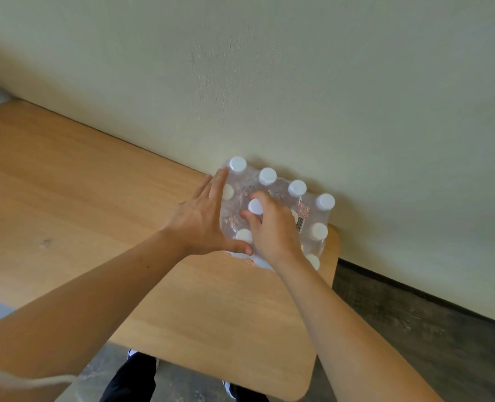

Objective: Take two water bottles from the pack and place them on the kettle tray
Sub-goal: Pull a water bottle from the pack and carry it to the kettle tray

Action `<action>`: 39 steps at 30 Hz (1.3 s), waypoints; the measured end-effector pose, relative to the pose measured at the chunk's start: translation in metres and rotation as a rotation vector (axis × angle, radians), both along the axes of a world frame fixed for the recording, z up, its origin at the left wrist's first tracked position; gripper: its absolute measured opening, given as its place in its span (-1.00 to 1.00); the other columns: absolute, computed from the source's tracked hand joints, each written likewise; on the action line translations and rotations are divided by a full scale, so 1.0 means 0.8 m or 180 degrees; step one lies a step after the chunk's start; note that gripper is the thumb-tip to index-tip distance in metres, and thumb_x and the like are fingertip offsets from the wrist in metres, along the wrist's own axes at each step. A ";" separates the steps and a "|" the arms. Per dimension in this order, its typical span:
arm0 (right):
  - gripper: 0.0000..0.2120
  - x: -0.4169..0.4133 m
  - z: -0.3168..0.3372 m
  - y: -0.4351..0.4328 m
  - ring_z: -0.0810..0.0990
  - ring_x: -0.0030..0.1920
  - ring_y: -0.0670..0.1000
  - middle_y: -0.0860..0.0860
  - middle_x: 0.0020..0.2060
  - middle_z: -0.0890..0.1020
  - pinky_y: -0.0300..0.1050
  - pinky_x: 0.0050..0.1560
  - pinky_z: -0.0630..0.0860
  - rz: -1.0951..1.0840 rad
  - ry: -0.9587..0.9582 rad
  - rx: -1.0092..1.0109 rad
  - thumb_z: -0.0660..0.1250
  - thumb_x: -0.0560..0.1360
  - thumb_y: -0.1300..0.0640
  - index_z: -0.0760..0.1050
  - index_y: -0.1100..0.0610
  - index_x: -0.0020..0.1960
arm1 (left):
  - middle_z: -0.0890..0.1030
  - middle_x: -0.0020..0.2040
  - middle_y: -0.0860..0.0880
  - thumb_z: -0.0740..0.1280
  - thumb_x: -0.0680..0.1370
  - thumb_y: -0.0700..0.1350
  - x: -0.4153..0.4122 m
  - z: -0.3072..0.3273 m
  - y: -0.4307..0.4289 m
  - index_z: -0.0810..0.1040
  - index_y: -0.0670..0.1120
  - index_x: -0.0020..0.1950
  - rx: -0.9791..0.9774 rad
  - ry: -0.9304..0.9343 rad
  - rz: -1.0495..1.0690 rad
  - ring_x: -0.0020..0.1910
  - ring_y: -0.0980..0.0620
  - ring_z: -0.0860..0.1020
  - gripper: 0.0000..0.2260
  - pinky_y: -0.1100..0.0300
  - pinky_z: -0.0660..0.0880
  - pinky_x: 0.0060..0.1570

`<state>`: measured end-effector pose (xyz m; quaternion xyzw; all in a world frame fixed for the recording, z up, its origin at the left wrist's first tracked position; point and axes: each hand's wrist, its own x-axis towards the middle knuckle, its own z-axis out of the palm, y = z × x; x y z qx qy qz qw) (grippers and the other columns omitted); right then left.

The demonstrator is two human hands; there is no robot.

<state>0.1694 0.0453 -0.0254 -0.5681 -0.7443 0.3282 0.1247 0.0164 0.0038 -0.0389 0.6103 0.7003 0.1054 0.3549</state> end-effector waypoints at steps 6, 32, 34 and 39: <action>-0.85 0.006 0.024 -0.004 0.48 -0.31 0.03 -0.04 -0.32 0.53 -0.16 -0.32 0.20 0.0008 -0.0050 0.0242 0.34 0.52 0.04 0.49 0.08 0.04 | -0.23 0.65 0.17 0.45 0.08 0.53 -0.001 -0.006 -0.001 -0.40 0.09 0.60 -0.0008 -0.0082 -0.0053 0.63 0.09 -0.21 0.41 -0.07 0.25 0.47; -0.75 -0.145 0.461 -0.121 0.61 -0.12 -0.05 -0.08 -0.11 0.63 -0.01 -0.10 0.57 0.0110 0.0413 0.1848 0.26 0.56 -0.08 0.51 -0.12 0.22 | 0.62 0.00 0.43 0.55 0.28 0.18 -0.113 0.266 -0.114 0.38 0.44 0.21 0.1413 -0.1692 0.1023 0.02 0.36 0.61 -0.42 0.43 0.52 -0.06; -0.66 -0.161 0.474 -0.141 0.53 0.00 -0.19 -0.12 0.03 0.57 -0.26 -0.01 0.51 0.0484 0.0493 0.1646 0.25 0.57 -0.08 0.40 -0.22 0.34 | 0.67 0.02 0.34 0.55 0.28 0.19 -0.136 0.287 -0.143 0.42 0.33 0.26 0.1464 -0.1646 0.1138 0.00 0.31 0.64 -0.41 0.23 0.60 -0.02; -0.42 -0.200 0.489 -0.203 0.38 0.12 -0.37 -0.12 0.11 0.40 -0.62 -0.09 0.30 0.1202 0.0742 0.1255 0.31 0.54 -0.07 0.12 -0.46 0.40 | 0.69 0.05 0.24 0.59 0.30 0.17 -0.180 0.325 -0.226 0.47 0.25 0.31 0.1757 -0.1357 0.1417 0.00 0.26 0.67 -0.39 0.11 0.66 -0.02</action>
